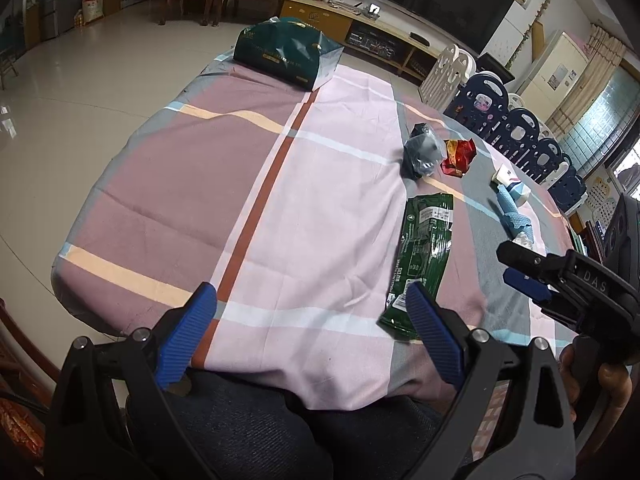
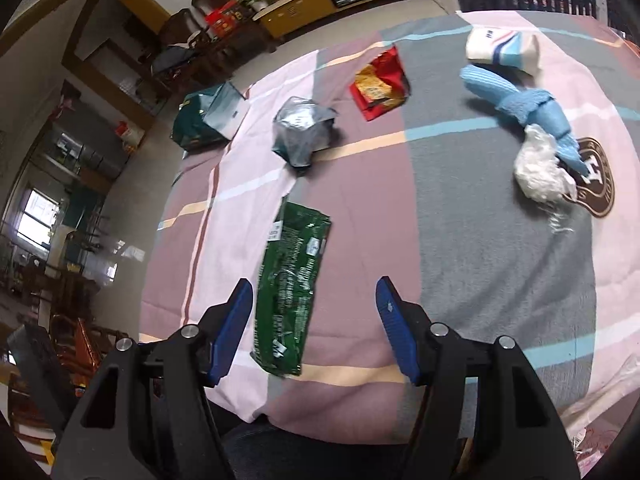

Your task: Collect trash

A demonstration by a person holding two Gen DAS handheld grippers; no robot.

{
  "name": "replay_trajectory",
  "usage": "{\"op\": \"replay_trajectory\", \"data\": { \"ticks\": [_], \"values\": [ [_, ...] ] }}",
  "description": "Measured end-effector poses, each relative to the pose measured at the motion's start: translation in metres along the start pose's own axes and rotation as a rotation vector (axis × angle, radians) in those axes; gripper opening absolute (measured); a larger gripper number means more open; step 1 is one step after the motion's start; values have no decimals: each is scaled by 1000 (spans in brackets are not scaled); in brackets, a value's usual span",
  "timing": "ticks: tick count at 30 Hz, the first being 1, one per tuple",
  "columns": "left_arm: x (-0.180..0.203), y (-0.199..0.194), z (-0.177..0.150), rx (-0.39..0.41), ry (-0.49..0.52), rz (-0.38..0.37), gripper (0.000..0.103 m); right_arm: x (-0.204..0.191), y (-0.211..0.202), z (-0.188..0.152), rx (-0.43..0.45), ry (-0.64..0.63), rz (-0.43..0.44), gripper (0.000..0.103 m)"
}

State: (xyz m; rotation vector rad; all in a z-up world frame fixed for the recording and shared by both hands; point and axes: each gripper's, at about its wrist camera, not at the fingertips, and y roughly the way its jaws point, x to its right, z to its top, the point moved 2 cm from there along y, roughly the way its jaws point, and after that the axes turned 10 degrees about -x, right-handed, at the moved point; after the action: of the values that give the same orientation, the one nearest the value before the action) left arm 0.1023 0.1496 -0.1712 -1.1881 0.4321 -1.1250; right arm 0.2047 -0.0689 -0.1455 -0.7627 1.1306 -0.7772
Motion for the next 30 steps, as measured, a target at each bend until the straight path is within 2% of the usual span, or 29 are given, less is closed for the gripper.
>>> {"op": "replay_trajectory", "data": {
  "ticks": [8,30],
  "values": [
    [0,3,0,-9,0,3,95,15,1,-9,0,48,14,63],
    [-2,5,-1,-10,-3,9,95,21,4,-23,0,75,24,63]
  ]
}}
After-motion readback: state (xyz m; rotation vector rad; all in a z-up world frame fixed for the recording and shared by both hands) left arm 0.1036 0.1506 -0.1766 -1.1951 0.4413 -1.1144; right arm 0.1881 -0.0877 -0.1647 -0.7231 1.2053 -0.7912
